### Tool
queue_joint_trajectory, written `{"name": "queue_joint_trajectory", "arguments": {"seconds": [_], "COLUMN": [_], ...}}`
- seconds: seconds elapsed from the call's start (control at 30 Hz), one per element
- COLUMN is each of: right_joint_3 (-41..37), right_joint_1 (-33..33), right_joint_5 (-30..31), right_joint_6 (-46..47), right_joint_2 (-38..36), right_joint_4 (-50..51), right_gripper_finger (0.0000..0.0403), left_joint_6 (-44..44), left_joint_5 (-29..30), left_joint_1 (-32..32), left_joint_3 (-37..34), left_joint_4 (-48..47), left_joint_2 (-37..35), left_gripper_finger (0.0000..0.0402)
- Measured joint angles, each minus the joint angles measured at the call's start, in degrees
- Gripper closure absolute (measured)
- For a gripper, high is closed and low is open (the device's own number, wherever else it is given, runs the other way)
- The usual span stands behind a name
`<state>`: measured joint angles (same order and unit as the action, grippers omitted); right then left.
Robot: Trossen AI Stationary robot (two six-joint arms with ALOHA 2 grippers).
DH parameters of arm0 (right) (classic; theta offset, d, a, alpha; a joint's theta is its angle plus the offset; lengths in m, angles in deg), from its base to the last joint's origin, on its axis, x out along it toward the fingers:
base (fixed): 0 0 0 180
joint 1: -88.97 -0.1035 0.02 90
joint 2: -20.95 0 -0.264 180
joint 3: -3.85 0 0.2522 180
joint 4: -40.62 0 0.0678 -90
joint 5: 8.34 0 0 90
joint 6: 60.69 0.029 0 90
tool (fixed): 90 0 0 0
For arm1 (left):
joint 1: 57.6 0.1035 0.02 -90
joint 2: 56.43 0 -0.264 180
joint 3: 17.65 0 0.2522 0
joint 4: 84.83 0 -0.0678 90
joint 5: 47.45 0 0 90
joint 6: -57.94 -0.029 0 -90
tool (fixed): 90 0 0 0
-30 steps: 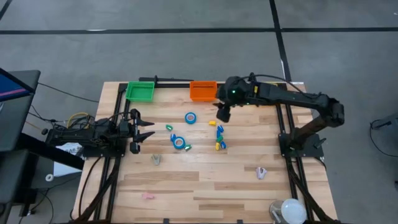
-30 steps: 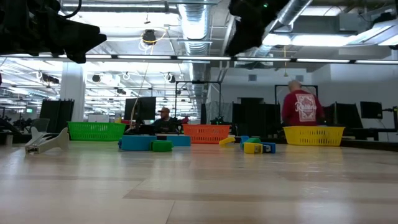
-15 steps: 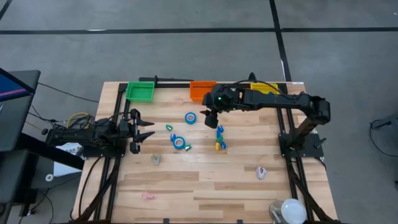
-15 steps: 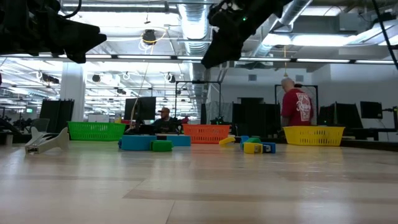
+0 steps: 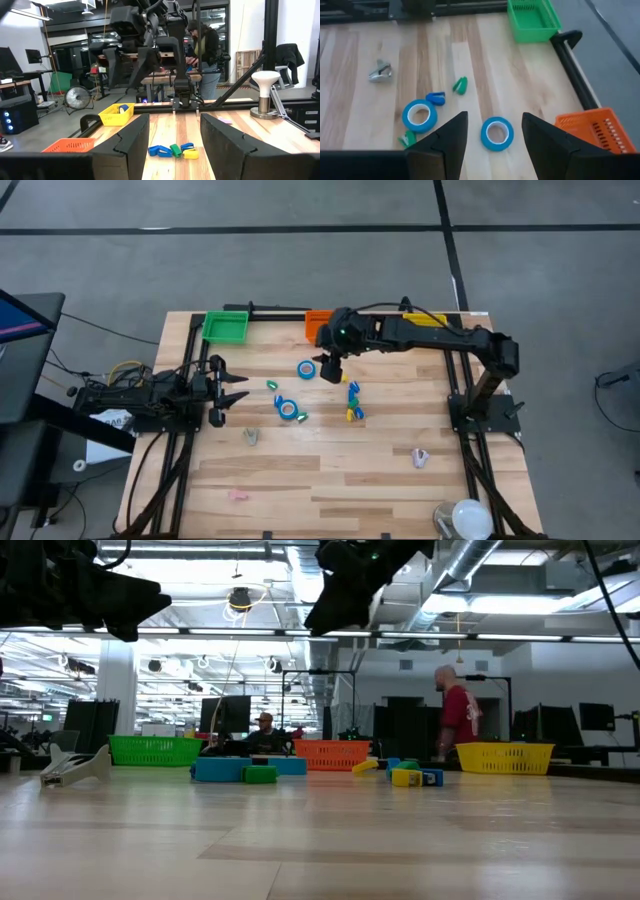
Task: Pick and place Stapler, Stapler remover, tape
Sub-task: Put the yellow stapler into the orange bin
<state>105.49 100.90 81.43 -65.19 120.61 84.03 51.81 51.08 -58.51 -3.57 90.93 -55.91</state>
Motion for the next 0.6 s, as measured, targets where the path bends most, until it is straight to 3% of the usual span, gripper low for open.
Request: {"name": "queue_joint_trajectory", "arguments": {"seconds": [0.27, 0.6], "right_joint_3": [-0.26, -3.89], "right_joint_1": [-1.09, 1.31], "right_joint_5": [-0.01, 0.0], "right_joint_6": [0.06, 0.3], "right_joint_2": [-0.36, -0.36], "right_joint_4": [14.21, 18.69], "right_gripper_finger": [0.022, 0.0196], "left_joint_6": [0.0, 0.0], "left_joint_5": [0.0, -0.02], "left_joint_1": [0.0, 0.01], "left_joint_3": [0.0, 0.0], "left_joint_4": [0.0, 0.0], "left_joint_2": [0.01, -0.01], "left_gripper_finger": [0.0234, 0.0234]}}
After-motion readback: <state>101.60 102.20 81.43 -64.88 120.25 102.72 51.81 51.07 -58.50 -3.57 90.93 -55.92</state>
